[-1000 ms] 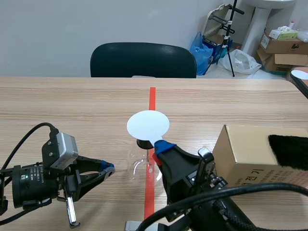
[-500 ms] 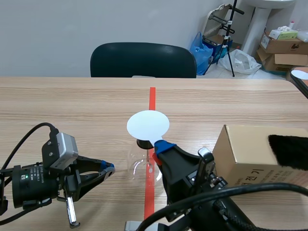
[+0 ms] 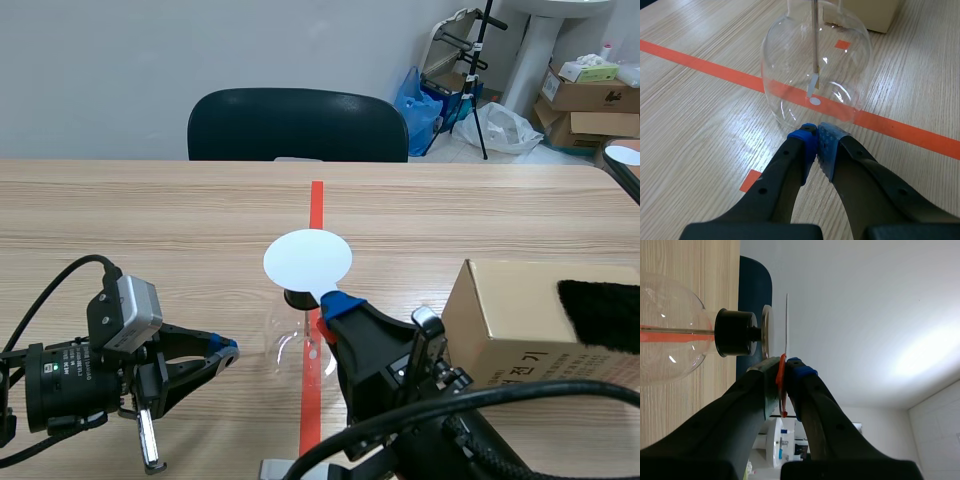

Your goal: Do the electroscope experiment

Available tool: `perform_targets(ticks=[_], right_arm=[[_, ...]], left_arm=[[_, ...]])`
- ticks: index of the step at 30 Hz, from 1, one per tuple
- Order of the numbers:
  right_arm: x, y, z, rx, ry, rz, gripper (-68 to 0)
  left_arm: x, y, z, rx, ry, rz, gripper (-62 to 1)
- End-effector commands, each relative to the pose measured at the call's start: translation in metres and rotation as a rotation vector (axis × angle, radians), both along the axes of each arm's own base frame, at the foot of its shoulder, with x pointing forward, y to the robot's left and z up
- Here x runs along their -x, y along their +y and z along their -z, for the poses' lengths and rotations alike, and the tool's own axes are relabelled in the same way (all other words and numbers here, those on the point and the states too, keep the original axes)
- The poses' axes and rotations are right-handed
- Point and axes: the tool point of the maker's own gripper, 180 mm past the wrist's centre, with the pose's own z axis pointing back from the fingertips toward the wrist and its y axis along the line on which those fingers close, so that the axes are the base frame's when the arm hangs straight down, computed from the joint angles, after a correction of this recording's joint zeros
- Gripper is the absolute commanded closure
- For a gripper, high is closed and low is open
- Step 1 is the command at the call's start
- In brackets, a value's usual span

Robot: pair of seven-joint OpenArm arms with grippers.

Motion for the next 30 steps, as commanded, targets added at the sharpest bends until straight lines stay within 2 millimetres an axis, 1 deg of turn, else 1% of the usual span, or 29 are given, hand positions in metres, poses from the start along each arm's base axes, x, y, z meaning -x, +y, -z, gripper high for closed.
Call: perform_targets(ticks=[1, 10, 14, 19, 24, 30], right_arm=[[-0.006, -0.002, -0.009, -0.005, -0.036, 0.002, -1.0], [-0.006, -0.002, -0.009, -0.005, -0.036, 0.003, -1.0], [-0.010, -0.008, -0.009, -0.008, -0.037, 0.041, -1.0], [-0.019, -0.023, -0.010, -0.015, -0.039, 0.143, -1.0], [-0.030, -0.046, -0.012, -0.024, -0.041, 0.282, -1.0], [-0.038, -0.074, -0.013, -0.035, -0.044, 0.443, -1.0]], left_arm=[[-0.005, -0.004, -0.011, 0.035, -0.028, 0.001, -3.2], [-0.005, -0.004, -0.011, 0.035, -0.028, 0.001, -3.2], [-0.005, -0.004, -0.011, 0.035, -0.028, 0.001, -3.2], [-0.005, -0.004, -0.011, 0.035, -0.028, 0.001, -3.2], [-0.005, -0.004, -0.011, 0.035, -0.028, 0.001, -3.2], [-0.005, -0.004, -0.011, 0.035, -0.028, 0.001, -3.2]])
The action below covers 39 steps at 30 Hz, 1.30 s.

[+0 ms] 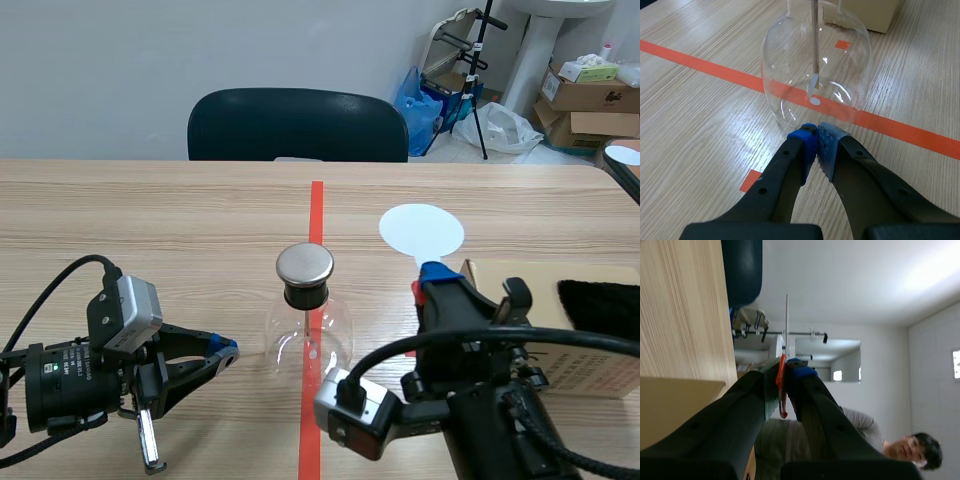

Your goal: Do the electroscope experiment

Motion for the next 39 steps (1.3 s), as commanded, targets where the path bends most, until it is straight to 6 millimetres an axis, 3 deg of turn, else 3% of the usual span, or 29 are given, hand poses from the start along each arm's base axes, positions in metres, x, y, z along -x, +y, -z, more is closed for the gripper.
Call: perform_targets(ticks=[1, 12, 23, 29, 39], right_arm=[[-0.006, -0.007, -0.010, -0.005, -0.039, 0.032, -1.0], [-0.009, -0.038, -0.011, -0.017, -0.042, 0.205, -1.0], [-0.009, -0.042, -0.011, -0.018, -0.042, 0.224, -1.0], [-0.009, -0.025, -0.011, -0.012, -0.040, 0.132, -1.0], [0.002, 0.025, -0.009, 0.007, -0.035, -0.152, -1.0]], left_arm=[[-0.005, -0.004, -0.011, 0.035, -0.028, 0.001, -3.2], [-0.005, -0.004, -0.011, 0.035, -0.028, 0.001, -3.2], [-0.005, -0.004, -0.011, 0.035, -0.028, 0.001, -3.2], [-0.005, -0.004, -0.012, 0.036, -0.028, 0.001, -3.2], [-0.005, -0.004, -0.011, 0.034, -0.028, 0.002, -3.2]])
